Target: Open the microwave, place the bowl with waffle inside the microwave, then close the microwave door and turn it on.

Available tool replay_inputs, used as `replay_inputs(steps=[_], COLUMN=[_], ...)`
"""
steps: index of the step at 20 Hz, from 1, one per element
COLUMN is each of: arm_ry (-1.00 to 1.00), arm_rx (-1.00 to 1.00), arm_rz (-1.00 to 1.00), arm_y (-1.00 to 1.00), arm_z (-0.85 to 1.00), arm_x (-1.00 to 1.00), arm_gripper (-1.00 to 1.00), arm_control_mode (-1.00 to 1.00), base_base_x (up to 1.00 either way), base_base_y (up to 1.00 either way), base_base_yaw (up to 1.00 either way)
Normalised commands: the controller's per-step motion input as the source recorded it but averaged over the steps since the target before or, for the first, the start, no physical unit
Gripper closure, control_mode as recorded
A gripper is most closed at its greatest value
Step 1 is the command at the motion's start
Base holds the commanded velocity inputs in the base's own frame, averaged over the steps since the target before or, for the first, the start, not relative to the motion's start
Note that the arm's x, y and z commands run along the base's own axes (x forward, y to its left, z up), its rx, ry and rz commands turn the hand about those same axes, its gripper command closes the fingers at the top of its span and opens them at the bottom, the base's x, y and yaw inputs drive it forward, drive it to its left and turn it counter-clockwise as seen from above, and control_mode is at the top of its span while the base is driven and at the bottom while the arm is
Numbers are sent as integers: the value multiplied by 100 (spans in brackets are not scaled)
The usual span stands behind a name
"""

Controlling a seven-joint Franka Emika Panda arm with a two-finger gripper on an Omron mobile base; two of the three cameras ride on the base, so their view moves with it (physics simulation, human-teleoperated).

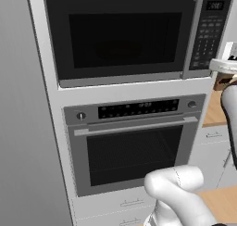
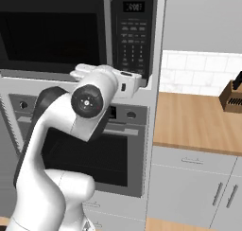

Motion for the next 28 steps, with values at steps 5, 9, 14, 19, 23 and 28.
replay_inputs(steps=[5,9,14,19,23,28], arm_ry=[2,0,0,0,-1,0], arm_rx=[-5,-3,0,0,0,0], arm_rz=[8,8,5,0,0,-3], arm_y=[-7,0,-4,0,-16,-54], arm_z=[-35,-50,-21,0,0,0], arm_x=[0,0,15,32,42,18], arm_gripper=[-100,-100,-100,-100,-100,-100], arm_control_mode=[-100,-100,-100,-100,-100,-100], base_base_x=[0,0,0,0,0,0], base_base_y=[0,0,0,0,0,0], base_base_yaw=[0,0,0,0,0,0])
